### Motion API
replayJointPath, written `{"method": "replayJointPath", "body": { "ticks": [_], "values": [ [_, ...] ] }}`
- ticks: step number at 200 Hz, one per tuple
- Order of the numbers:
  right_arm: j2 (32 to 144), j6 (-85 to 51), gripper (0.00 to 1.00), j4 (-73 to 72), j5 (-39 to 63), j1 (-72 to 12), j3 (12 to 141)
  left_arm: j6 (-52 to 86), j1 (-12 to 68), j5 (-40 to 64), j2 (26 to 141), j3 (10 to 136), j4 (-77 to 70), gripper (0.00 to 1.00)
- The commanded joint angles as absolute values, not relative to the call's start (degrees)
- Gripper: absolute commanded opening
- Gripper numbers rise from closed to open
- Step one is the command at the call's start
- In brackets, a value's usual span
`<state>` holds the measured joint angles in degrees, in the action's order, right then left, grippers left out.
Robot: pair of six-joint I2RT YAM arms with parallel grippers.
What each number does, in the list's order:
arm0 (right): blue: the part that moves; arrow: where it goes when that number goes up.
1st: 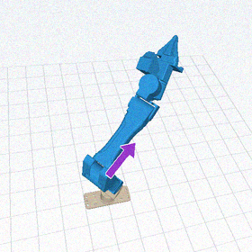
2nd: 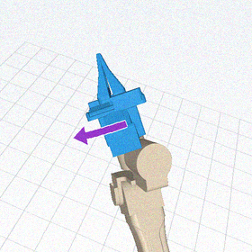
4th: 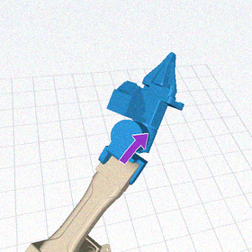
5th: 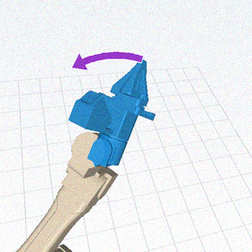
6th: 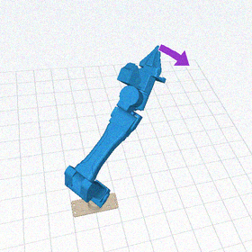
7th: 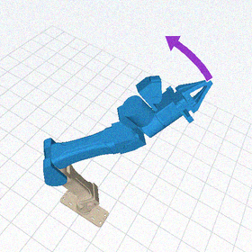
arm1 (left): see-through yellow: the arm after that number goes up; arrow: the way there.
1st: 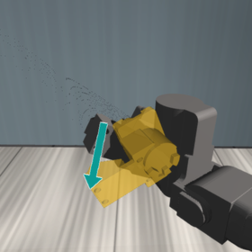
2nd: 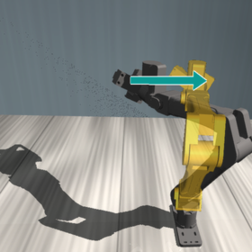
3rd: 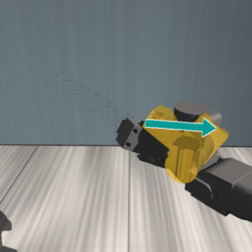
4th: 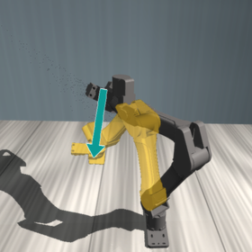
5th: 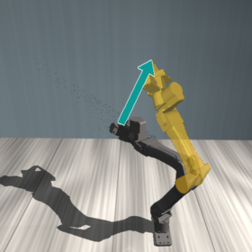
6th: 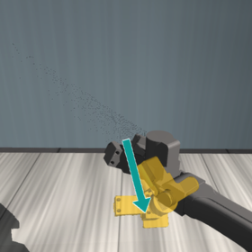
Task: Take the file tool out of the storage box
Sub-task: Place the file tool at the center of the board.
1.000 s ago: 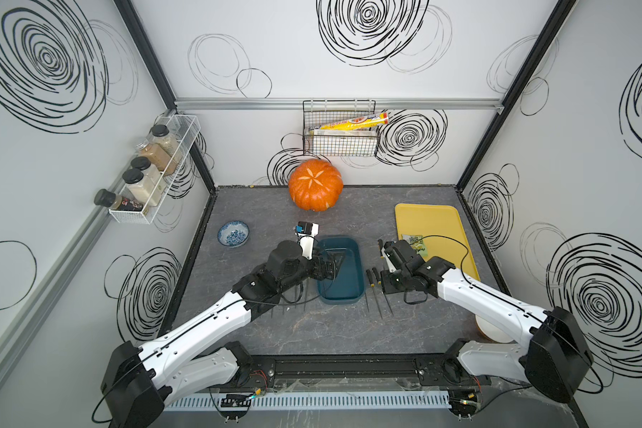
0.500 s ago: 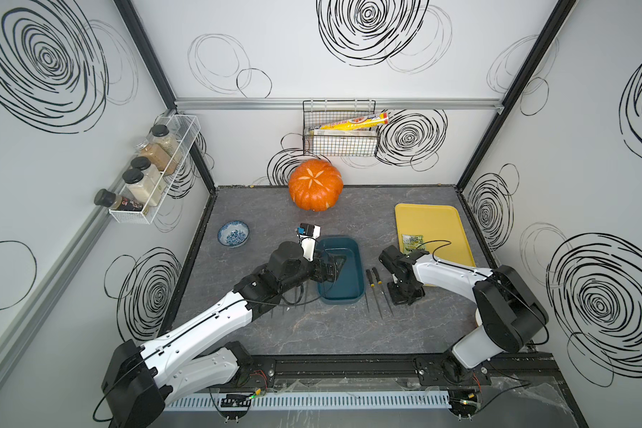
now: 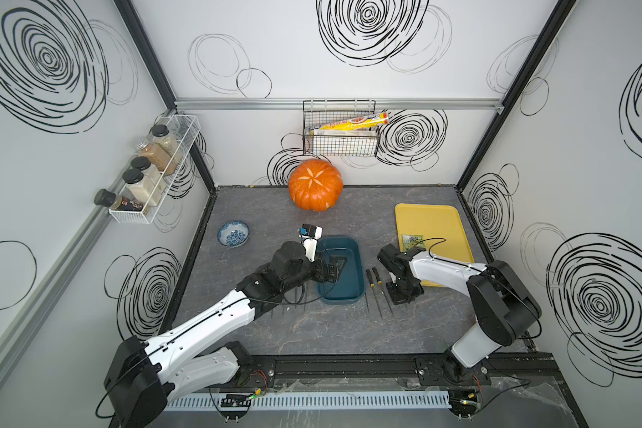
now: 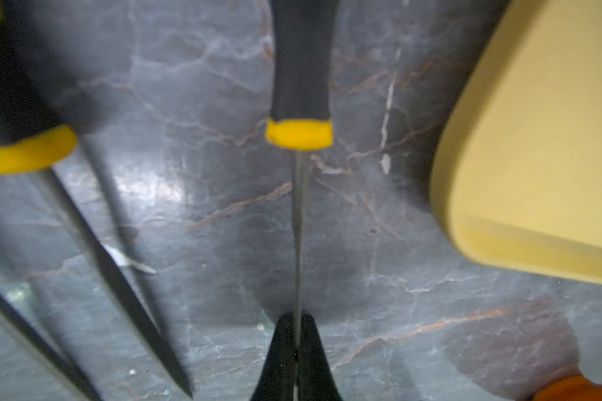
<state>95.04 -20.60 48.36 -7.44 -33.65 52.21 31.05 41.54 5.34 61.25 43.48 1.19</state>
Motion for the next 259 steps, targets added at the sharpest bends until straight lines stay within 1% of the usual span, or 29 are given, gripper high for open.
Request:
{"method": "replayJointPath", "body": {
  "ticks": [1, 50, 97, 158, 164, 171, 181, 241, 259],
  "values": [
    [100.8, -19.1, 0.0, 52.1, -3.8, -33.8, 53.6, 31.2, 41.7, 6.2, 61.8, 44.3, -0.2, 0.99],
    [106.1, -18.6, 0.0, 53.3, -3.9, -34.1, 55.0, 31.1, 41.7, 6.0, 62.3, 44.4, 0.5, 0.99],
    [102.5, -18.7, 0.0, 52.9, -3.3, -37.0, 54.7, 31.0, 41.7, 6.8, 63.7, 45.1, 0.7, 0.99],
    [104.0, -17.9, 0.0, 51.9, -2.9, -37.0, 54.1, 31.0, 41.6, 6.3, 65.6, 45.4, 1.3, 0.99],
    [103.8, -17.8, 0.02, 51.8, -2.6, -37.0, 54.1, 31.1, 41.6, 6.1, 66.1, 45.5, 1.6, 0.99],
    [103.5, -17.8, 0.1, 51.9, -2.8, -37.0, 54.1, 31.1, 41.6, 6.2, 66.8, 45.7, 1.9, 0.99],
    [103.1, -17.9, 0.13, 51.9, -2.6, -37.0, 53.8, 31.1, 41.5, 6.4, 67.8, 46.1, 2.4, 0.99],
    [102.0, -17.9, 0.14, 52.2, -3.4, -37.0, 54.3, 31.2, 40.8, 7.1, 72.0, 47.1, 3.8, 0.99],
    [98.8, -17.9, 0.19, 52.4, -3.5, -37.1, 54.8, 31.3, 40.6, 5.7, 73.8, 47.6, 5.6, 0.99]
  ]
}}
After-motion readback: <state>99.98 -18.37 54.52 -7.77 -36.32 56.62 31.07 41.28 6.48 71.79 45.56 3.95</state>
